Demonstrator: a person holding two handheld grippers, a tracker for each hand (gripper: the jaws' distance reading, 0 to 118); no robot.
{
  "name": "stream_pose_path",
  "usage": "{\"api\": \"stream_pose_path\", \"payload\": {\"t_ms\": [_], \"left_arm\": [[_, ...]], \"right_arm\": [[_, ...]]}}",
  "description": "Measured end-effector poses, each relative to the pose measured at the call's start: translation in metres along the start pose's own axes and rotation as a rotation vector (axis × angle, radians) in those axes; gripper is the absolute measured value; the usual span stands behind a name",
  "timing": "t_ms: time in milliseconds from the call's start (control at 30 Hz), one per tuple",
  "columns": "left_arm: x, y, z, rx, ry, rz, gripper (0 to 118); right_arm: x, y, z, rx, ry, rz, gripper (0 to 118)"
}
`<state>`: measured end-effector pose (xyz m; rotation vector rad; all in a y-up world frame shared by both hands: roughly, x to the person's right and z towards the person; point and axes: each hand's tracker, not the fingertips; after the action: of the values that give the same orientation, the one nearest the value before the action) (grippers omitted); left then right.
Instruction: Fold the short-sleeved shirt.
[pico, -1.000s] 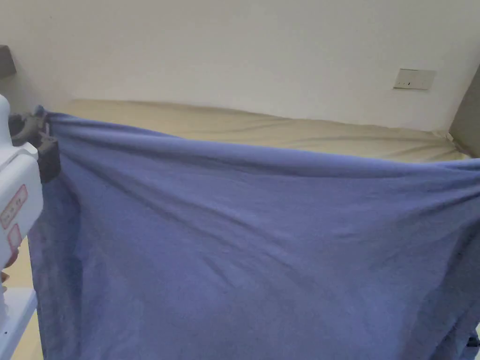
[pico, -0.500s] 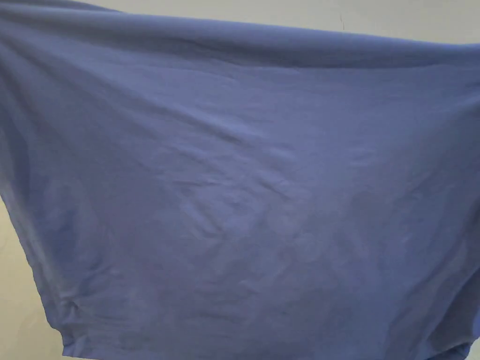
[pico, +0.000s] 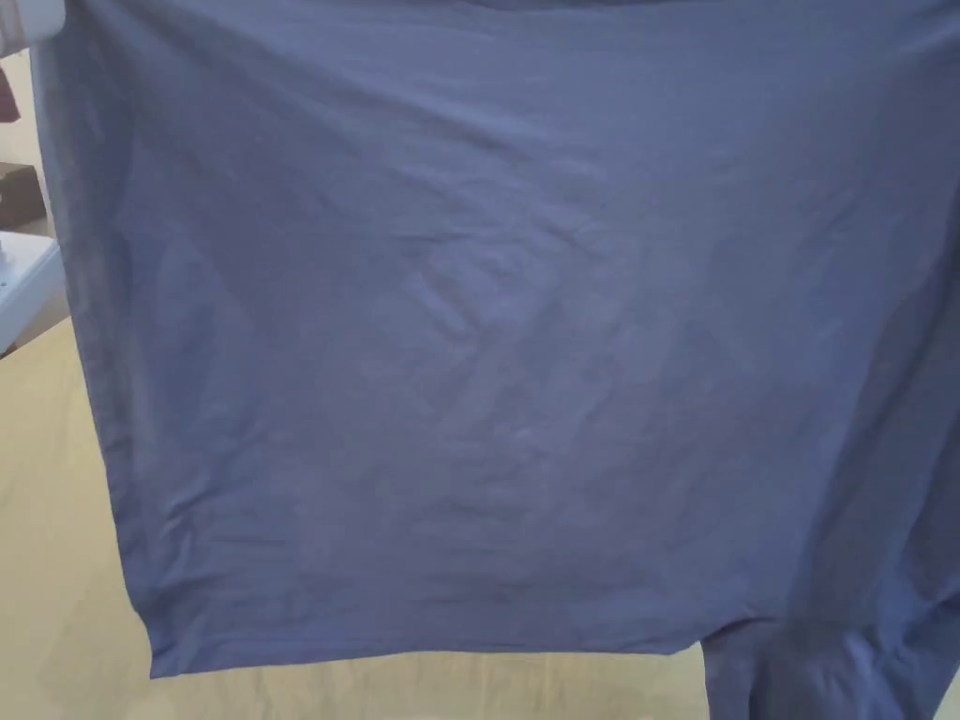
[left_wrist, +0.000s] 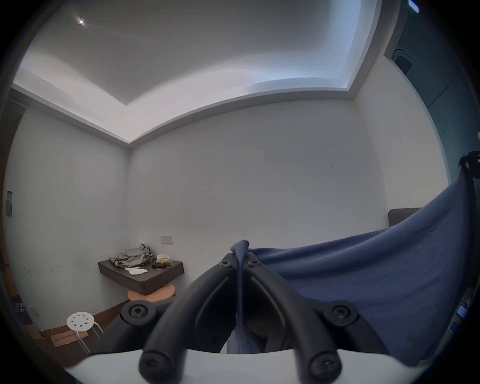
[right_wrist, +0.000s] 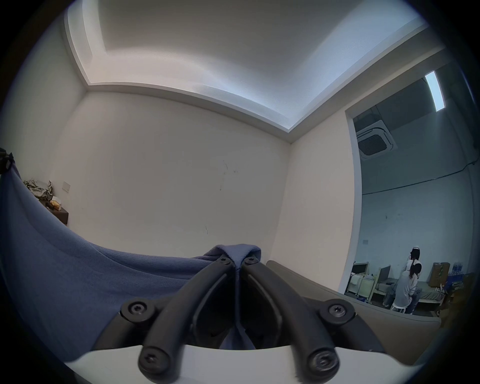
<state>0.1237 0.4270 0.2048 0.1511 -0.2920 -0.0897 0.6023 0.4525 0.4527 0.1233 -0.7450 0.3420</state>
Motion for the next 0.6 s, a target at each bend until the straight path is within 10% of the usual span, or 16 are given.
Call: {"api": "stream_pose_path", "payload": {"t_ms": [600], "left_arm": [[0.026,-0.016,-0.164,-0.097,0.040,-0.007,0]], "right_arm": [[-0.078,-0.027,-0.152,-0.053,-0.047,0.163,5]]}}
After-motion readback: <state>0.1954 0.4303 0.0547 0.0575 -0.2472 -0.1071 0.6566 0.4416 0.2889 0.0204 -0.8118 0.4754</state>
